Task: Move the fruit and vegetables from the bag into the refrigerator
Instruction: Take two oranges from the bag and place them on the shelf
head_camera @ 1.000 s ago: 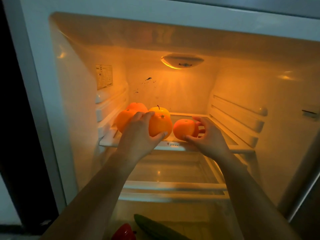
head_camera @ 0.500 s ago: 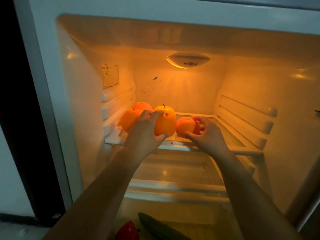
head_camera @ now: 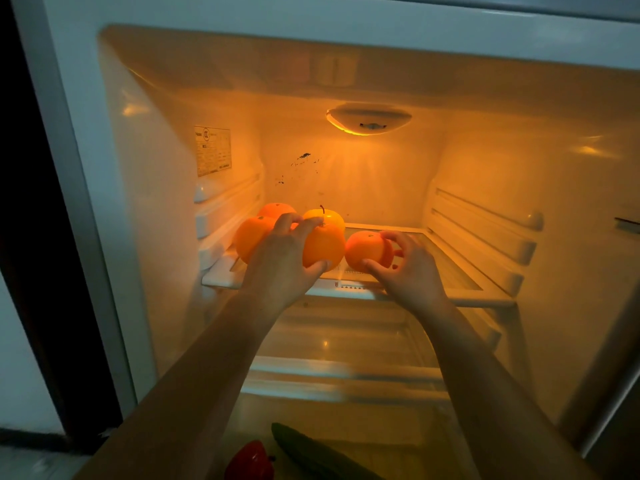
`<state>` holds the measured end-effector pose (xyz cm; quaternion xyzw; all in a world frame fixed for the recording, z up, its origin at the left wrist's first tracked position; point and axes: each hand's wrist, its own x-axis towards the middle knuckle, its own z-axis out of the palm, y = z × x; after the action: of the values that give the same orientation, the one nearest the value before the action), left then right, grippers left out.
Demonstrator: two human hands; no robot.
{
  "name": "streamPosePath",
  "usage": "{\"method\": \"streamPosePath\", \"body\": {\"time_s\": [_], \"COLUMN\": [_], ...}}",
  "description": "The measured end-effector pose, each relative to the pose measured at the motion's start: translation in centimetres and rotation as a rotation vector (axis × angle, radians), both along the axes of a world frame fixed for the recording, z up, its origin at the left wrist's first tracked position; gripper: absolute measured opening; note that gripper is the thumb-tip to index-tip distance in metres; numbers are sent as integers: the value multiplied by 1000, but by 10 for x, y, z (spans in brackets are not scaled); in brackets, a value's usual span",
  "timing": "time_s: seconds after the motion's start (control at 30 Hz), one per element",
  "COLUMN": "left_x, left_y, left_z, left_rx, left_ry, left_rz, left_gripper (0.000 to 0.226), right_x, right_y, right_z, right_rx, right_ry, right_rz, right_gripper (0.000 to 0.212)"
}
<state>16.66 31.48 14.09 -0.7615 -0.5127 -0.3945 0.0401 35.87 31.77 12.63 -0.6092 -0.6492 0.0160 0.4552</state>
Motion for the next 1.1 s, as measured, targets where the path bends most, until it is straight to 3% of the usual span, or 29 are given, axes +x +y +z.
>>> {"method": "streamPosePath", "body": {"time_s": [0.37,0.53,0.77,0.93,1.1], "left_x": [0,-2,-17,-39,-62], "left_y": [0,-15,-52,-90,-112], "left_z": [-1,1,-21,-56,-99], "left_rx": [-9,33,39,-40,-264], "left_ry": [7,7,-8,-56,-32], "left_rz": [8,11,-91,-132,-208], "left_gripper": [65,65,58,55,46], "right_x": [-6,-4,-3,-17,-36], "right_y": [-11,-26,-61,-112,-160], "right_z": [5,7,-17,-67,-117], "right_rx": [-8,89,205,41,-146], "right_ry": [-28,-46,112,161,226], "right_rz": [0,14,142,140,109], "right_gripper": [64,58,49,48,44]}}
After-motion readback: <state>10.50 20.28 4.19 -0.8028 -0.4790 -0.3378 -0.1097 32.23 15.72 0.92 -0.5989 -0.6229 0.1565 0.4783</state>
